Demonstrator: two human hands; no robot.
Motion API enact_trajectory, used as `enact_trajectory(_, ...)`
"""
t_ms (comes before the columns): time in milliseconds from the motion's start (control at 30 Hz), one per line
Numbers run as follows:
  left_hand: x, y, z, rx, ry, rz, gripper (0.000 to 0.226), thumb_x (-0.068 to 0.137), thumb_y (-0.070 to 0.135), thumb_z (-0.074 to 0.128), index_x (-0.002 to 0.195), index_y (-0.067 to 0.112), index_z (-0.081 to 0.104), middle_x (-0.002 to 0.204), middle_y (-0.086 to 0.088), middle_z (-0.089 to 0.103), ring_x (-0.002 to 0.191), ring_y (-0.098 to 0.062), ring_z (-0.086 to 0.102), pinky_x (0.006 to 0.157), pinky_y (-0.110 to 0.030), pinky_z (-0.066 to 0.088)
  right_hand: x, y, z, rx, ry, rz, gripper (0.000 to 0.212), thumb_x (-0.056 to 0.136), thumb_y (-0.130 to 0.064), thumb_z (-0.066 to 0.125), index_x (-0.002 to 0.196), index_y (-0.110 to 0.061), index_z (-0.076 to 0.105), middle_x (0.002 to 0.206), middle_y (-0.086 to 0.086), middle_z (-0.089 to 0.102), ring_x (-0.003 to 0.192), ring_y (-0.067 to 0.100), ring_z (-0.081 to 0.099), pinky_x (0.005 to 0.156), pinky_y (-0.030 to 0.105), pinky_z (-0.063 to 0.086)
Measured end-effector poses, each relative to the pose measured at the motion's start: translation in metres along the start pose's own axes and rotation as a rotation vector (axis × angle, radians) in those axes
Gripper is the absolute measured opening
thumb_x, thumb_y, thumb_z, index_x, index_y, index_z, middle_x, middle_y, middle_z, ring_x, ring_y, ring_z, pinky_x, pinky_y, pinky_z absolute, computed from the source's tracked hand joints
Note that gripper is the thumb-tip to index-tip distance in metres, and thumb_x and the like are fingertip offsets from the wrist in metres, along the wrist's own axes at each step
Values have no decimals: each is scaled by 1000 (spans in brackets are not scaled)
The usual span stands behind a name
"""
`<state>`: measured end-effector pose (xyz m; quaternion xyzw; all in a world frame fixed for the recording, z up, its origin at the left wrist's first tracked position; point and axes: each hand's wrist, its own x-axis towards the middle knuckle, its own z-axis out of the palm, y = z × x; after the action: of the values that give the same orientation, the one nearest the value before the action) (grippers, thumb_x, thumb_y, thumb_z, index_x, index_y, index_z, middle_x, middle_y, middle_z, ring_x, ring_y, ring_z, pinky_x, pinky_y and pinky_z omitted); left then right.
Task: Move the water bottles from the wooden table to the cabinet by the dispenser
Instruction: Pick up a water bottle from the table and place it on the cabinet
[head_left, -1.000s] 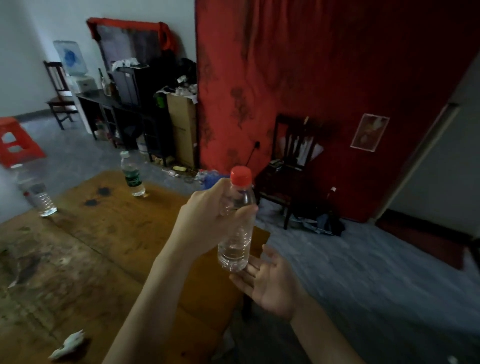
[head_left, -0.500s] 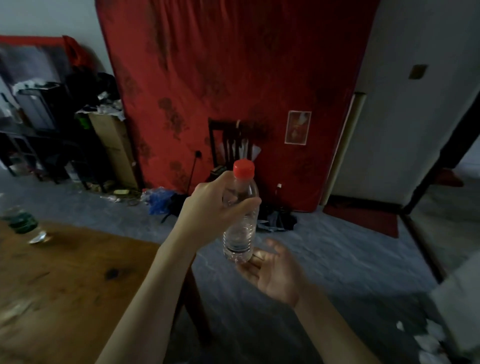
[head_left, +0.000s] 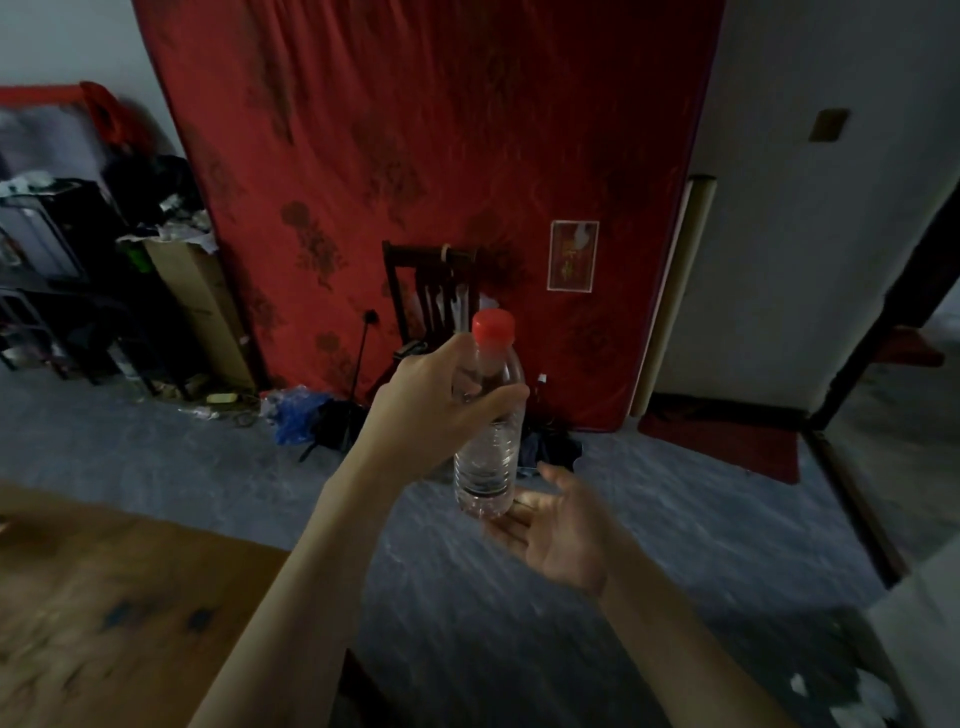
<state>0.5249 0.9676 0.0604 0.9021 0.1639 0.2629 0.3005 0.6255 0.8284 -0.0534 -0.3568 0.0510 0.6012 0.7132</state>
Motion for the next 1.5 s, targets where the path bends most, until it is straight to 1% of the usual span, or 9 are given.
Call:
enact_trajectory(200, 52, -20, 25, 51, -34, -10, 69, 68, 83, 52, 112, 31, 61, 98, 19, 72, 90, 0, 69, 80, -43, 60, 46, -43, -10, 2, 0, 34, 58, 98, -42, 45, 125, 10, 45, 123, 31, 64, 122, 39, 58, 103, 44, 45)
enact_trajectory(467, 161, -81, 30, 0, 29, -51, 61, 71, 81, 55, 105, 30, 61, 92, 21, 70, 86, 1, 68, 78, -45, 60, 153, -122, 11, -45, -48, 75, 67, 96, -46, 47, 136, 8, 42, 124, 29, 64, 119, 36, 62, 94, 41, 52)
enact_trajectory(567, 203, -108, 22, -3, 77, -53, 47, 71, 79, 57, 98, 40, 59, 91, 24, 71, 84, 4, 68, 78, -43, 60, 197, -154, 28, -55, -62, 85, 72, 95, -47, 50, 142, 6, 39, 126, 28, 63, 116, 36, 64, 88, 43, 55)
enact_trajectory(667, 237, -129, 13, -8, 109, -32, 31, 76, 75, 60, 96, 53, 55, 94, 33, 69, 82, 9, 68, 75, -40, 62, 234, -178, 44, -58, -70, 89, 73, 94, -47, 50, 142, 6, 38, 126, 28, 63, 118, 37, 62, 92, 44, 53)
enact_trajectory(800, 267, -154, 1, -5, 112, -70, 43, 77, 74, 59, 108, 45, 56, 98, 31, 69, 85, 8, 68, 79, -40, 62, 270, -195, 61, -68, -93, 130, 73, 95, -48, 48, 143, 6, 37, 129, 29, 61, 121, 38, 59, 99, 45, 49)
enact_trajectory(933, 286, -180, -7, 4, 149, -114, 43, 78, 74, 58, 112, 48, 55, 102, 26, 70, 88, 6, 69, 82, -40, 62, 307, -207, 76, -92, -134, 169, 71, 96, -48, 44, 142, 6, 38, 132, 29, 59, 123, 39, 58, 109, 44, 41)
enact_trajectory(1100, 304, -214, -8, 34, 198, -206, 49, 77, 74, 60, 119, 48, 55, 105, 28, 69, 92, 6, 69, 86, -40, 61, 354, -218, 96, -173, -150, 245, 65, 97, -44, 42, 135, 8, 48, 130, 27, 61, 123, 38, 58, 103, 43, 45)
enact_trajectory(1300, 339, -251, -10, 124, 256, -334, 42, 78, 75, 59, 108, 48, 54, 104, 26, 69, 92, 8, 68, 87, -39, 60, 420, -230, 114, -243, -193, 352, 64, 96, -41, 42, 137, 8, 47, 132, 27, 59, 124, 40, 56, 110, 44, 39)
enact_trajectory(1500, 391, -279, -16, 177, 339, -454, 54, 77, 78, 56, 112, 38, 61, 105, 26, 70, 94, 8, 66, 88, -38, 58, 493, -272, 143, -333, -233, 466, 62, 95, -39, 44, 134, 9, 51, 133, 27, 59, 123, 39, 57, 112, 44, 38)
